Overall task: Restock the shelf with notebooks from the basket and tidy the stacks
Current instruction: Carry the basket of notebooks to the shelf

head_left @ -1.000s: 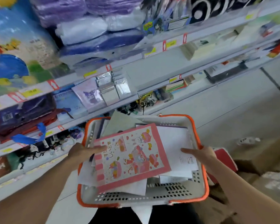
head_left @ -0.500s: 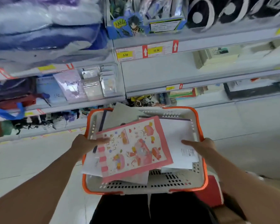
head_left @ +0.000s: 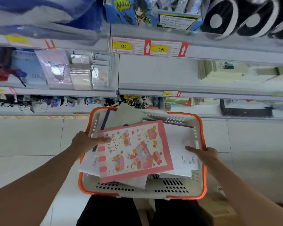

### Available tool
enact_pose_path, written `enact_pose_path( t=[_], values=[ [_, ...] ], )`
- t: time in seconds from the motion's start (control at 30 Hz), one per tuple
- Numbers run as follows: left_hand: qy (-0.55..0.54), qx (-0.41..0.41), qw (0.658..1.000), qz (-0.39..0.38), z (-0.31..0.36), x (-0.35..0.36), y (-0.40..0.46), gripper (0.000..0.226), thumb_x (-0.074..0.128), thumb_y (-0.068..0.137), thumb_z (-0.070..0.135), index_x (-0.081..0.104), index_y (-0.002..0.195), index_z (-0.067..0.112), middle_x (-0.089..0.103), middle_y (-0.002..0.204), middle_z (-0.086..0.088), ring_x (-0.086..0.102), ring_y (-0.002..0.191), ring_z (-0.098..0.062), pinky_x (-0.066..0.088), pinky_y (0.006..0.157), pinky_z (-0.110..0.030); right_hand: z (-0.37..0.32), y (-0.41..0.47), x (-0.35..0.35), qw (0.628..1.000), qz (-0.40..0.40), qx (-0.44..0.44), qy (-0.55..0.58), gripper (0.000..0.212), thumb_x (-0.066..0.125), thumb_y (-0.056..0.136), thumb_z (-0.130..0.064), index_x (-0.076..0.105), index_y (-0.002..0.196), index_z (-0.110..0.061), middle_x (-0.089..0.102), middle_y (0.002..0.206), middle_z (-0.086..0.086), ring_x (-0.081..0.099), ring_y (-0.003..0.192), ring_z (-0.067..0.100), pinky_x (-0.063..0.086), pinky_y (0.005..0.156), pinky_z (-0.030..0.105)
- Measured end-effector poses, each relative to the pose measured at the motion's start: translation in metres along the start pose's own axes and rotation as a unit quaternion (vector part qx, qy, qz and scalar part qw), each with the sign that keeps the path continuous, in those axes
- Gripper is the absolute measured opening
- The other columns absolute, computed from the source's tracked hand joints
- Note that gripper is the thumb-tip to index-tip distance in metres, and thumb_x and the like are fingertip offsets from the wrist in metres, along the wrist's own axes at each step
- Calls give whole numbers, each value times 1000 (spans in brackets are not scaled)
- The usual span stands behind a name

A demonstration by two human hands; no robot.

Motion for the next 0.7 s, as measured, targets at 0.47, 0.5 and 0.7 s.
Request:
enact_pose_path(
  t=[0.47,0.5,0.7],
  values=[
    [-32,-88,991,96,-1,139,56,72,84,38,70,59,64,8,66,60,-5,65,61,-22,41,50,-27,20,186,25,989,-80,-84,-90,48,86,70,-47,54,74,-10,49,58,3,47,54,20,33,48,29],
    [-30,-96,990,97,-3,153,68,71,84,39,70,59,62,8,67,62,-7,65,62,-23,43,51,-27,24,203,29,988,-80,-93,-95,47,85,70,-47,54,72,-11,48,58,2,47,54,19,32,47,28],
    [-43,-112,989,92,-17,240,145,95,80,26,77,71,84,4,74,80,-10,69,73,-27,57,72,-41,64,303,57,984,-86,-101,-117,47,85,69,-50,63,76,-9,60,69,5,57,64,20,37,51,29]
  ],
)
Point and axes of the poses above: each hand's wrist, its own y-axis towards the middle knuckle, its own x-axis out of the palm, z = x × y, the point moved 5 cm from there along y, towards the middle knuckle
